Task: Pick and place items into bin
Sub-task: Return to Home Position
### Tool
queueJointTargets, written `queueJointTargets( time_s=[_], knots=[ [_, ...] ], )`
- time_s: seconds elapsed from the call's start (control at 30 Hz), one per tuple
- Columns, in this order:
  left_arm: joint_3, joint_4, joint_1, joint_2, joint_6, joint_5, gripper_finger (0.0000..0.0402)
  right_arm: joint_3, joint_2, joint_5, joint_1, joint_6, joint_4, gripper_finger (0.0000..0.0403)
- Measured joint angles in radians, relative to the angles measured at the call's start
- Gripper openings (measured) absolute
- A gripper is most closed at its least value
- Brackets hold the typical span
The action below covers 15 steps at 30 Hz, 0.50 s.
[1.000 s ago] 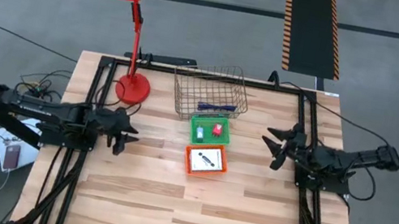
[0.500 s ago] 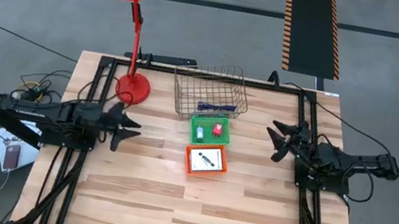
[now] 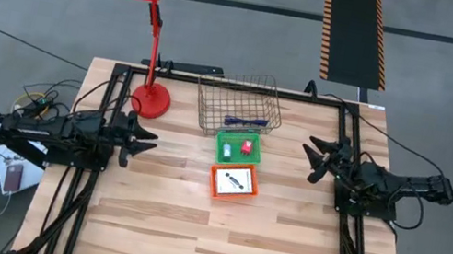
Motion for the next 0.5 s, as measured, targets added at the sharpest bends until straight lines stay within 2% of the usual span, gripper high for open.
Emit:
queueJointTargets(
  time_s=[0.5],
  knots=[
    [-0.001,0.0,0.009,0.0,0.006,0.0,0.0137,0.0,0.005,0.0,0.0,0.0,0.0,0.0187]
  ],
)
